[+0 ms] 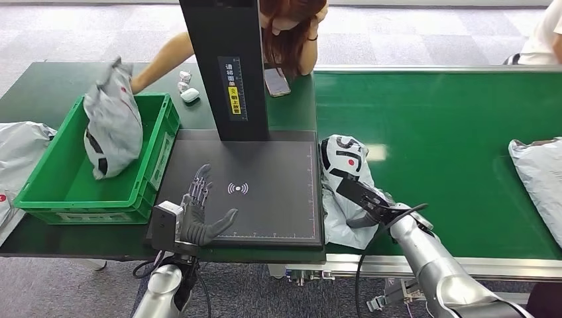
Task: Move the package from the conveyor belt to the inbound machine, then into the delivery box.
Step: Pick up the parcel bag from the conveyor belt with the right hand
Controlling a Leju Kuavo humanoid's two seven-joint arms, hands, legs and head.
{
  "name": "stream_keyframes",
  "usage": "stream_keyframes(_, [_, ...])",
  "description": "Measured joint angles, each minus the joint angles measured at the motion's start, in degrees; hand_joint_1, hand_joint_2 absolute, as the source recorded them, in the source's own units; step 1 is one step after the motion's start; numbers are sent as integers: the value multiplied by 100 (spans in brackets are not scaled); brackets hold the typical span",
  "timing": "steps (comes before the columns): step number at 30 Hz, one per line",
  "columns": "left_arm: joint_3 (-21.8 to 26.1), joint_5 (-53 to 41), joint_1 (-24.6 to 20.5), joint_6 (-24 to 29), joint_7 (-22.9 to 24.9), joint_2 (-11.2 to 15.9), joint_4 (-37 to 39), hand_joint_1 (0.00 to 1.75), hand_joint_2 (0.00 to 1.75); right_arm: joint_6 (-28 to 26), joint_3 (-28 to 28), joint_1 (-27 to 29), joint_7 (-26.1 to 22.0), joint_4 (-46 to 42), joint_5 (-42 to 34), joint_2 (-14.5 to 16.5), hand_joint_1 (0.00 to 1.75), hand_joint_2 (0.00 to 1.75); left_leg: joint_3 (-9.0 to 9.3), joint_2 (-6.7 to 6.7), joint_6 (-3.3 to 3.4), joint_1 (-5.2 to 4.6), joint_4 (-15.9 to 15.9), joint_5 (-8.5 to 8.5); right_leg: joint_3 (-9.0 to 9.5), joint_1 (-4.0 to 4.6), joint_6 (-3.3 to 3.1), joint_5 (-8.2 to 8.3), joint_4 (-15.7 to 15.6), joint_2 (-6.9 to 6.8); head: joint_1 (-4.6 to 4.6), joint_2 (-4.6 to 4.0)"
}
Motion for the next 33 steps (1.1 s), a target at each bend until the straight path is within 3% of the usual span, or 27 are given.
stream_keyframes(21, [-31,1,6,0,0,27,2,0,175,2,35,-9,-2,92,6,-1,0,175,0,0,0,0,0,0,0,0,0,0,0,0,2,0])
stream_keyframes(25, [-31,0,7,10,-1,28,0,0,175,-70,36,-7,-18,92,13,-1,175,175,0,0,0,0,0,0,1,0,0,0,0,0,1,0])
stream_keyframes(29, [-31,20,28,72,-3,49,-14,0,175,-579,37,37,-19,-22,57,10,175,175,-1,-1,0,0,0,0,2,0,0,0,1,0,2,0])
stream_keyframes(33, [-31,34,56,83,-2,78,-41,0,175,-656,37,45,49,-154,85,19,175,175,0,-1,0,0,0,0,1,0,0,0,1,-1,2,0])
